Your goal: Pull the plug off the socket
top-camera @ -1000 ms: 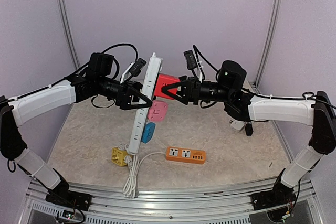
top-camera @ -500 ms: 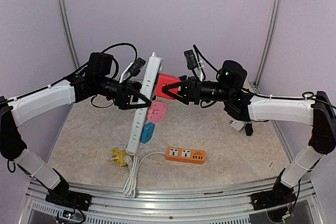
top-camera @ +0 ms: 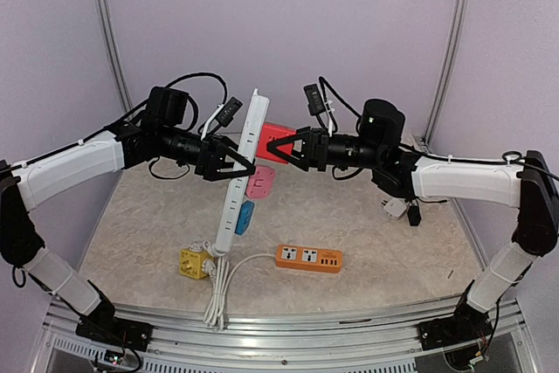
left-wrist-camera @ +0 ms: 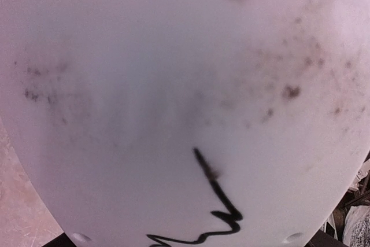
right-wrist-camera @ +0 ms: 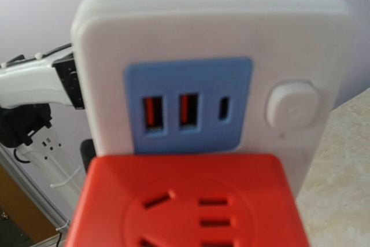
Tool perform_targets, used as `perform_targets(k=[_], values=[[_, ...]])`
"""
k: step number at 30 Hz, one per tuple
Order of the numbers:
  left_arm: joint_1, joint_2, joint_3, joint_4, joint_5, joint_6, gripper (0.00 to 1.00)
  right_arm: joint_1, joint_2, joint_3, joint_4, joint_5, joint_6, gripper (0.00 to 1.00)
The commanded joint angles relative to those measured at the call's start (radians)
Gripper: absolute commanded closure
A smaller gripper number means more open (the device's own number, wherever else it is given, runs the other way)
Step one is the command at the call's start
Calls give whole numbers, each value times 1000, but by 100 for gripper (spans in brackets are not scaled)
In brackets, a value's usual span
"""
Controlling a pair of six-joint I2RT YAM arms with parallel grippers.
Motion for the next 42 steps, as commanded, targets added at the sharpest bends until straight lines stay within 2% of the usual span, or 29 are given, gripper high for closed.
perform_targets(k=[1, 6, 16, 25, 34, 42], values=[[7, -3, 52, 9, -72, -29, 95, 14, 14, 29, -71, 16, -22, 92], [5, -4, 46, 26, -2, -24, 95, 12, 10, 28, -56, -15, -24, 92], [4, -17, 33, 60, 138, -22, 95, 8, -11, -3, 93, -125, 39, 92], [13, -24, 27, 81, 168, -37, 95, 2, -11, -32, 206, -160, 108, 92], [25, -28, 17, 105, 182, -56, 95, -5, -11, -45, 239, -172, 131, 93], [40, -41, 7, 103, 82, -57, 96, -14, -15, -57, 246, -167, 139, 93]])
